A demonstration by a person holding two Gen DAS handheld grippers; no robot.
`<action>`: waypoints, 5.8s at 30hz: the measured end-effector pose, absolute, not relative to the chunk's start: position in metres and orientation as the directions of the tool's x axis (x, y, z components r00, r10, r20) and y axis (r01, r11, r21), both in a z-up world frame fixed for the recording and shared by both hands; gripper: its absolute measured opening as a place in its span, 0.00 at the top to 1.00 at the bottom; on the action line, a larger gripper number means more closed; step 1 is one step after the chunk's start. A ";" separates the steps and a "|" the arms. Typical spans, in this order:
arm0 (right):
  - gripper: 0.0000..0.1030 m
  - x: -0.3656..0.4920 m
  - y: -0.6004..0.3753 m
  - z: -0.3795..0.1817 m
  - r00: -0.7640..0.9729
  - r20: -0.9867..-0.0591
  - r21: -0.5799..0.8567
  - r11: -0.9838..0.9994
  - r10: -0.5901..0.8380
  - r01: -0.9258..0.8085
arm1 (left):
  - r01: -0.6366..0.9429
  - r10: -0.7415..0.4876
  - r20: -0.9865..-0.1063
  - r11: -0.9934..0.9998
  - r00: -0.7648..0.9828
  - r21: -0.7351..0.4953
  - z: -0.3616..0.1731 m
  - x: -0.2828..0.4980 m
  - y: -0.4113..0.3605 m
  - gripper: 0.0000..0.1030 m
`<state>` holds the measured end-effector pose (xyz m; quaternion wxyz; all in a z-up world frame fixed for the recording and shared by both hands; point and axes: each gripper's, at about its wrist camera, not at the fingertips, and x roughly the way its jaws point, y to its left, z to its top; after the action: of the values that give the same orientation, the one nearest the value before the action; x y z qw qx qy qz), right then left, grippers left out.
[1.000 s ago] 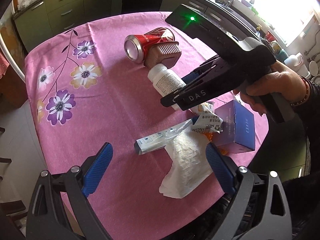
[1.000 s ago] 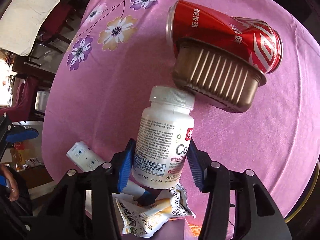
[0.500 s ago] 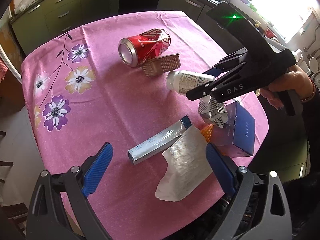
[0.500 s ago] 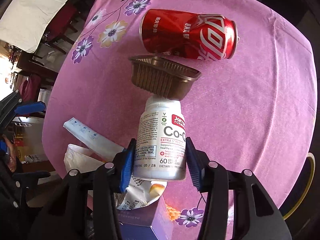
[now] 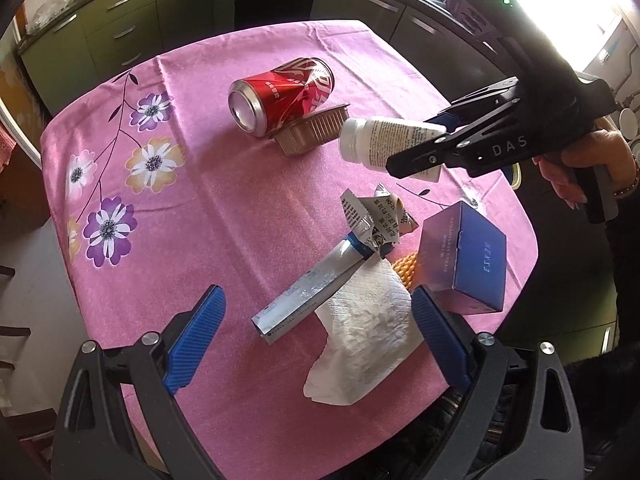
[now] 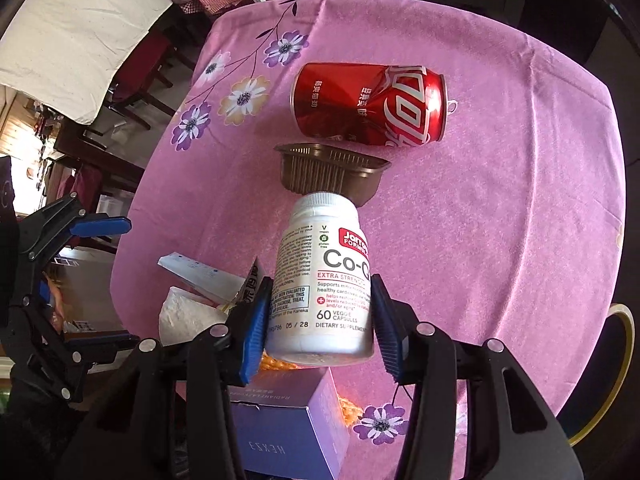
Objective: Collect trash
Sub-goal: 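Lift the white pill bottle with the right gripper and carry it to the bin, then open the right gripper to drop the pill bottle into the bin, then grasp the brown plastic tray with the left gripper and lift it, then carry the brown tray over the bin with the left gripper and release, then grasp the blue printed box with the right gripper and lift it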
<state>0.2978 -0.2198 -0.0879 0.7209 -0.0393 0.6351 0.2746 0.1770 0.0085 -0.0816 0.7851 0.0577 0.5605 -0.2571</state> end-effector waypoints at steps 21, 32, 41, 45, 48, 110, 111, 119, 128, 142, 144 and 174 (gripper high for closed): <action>0.54 0.254 -0.562 -0.101 0.317 -0.929 0.270 0.934 0.189 0.235 | 0.528 -0.343 -0.912 0.830 0.224 -0.182 -0.078 0.181 -0.030 0.13; 0.40 0.251 -0.629 -0.153 0.313 -0.939 0.257 0.892 0.140 0.373 | 0.530 -0.308 -0.924 0.835 0.226 -0.148 -0.073 0.188 -0.047 0.13; 0.36 0.206 -0.577 -0.131 0.421 -0.869 0.382 0.893 0.259 0.240 | 0.496 -0.260 -0.935 0.861 0.241 -0.112 -0.074 0.219 -0.064 0.13; 0.34 0.204 -0.559 -0.125 0.435 -0.852 0.403 0.896 0.292 0.188 | 0.467 -0.236 -0.941 0.878 0.242 -0.100 -0.079 0.243 -0.077 0.12; 0.33 0.200 -0.551 -0.122 0.436 -0.843 0.417 0.895 0.315 0.159 | 0.455 -0.202 -0.950 0.887 0.239 -0.074 -0.091 0.262 -0.088 0.12; 0.33 0.107 -0.635 -0.125 0.546 -0.798 0.455 0.849 0.255 0.268 | 0.861 -0.267 -0.960 0.504 0.079 -0.069 -0.102 0.239 -0.448 0.35; 0.33 0.102 -0.639 -0.124 0.551 -0.797 0.455 0.846 0.249 0.277 | 0.860 -0.266 -0.960 0.506 0.083 -0.066 -0.110 0.243 -0.462 0.34; 0.29 0.067 -0.650 -0.121 0.561 -0.802 0.440 0.837 0.204 0.325 | 0.835 -0.228 -0.967 0.549 0.113 -0.032 -0.147 0.267 -0.508 0.26; 0.29 0.078 -0.635 -0.129 0.555 -0.795 0.458 0.842 0.245 0.285 | 0.811 -0.365 -0.921 0.575 0.136 -0.108 -0.068 0.247 -0.404 0.23; 0.29 0.184 -0.483 -0.105 0.434 -0.810 0.394 0.914 0.394 -0.093 | 0.559 -0.382 -0.852 0.818 0.359 -0.131 -0.016 0.215 -0.129 0.19; 0.29 0.198 -0.454 -0.100 0.414 -0.816 0.374 0.914 0.404 -0.156 | 0.506 -0.367 -0.852 0.850 0.374 -0.145 -0.021 0.211 -0.092 0.19; 0.08 0.164 -0.232 -0.113 0.220 -0.907 0.157 0.773 0.360 -0.615 | 0.443 -0.405 -0.853 0.864 0.328 -0.240 -0.069 0.172 0.003 0.17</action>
<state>0.1638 -0.2324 -0.1134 0.7720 -0.1184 0.5388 0.3158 0.1719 0.0025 -0.0692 0.8147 0.0180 0.5180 -0.2601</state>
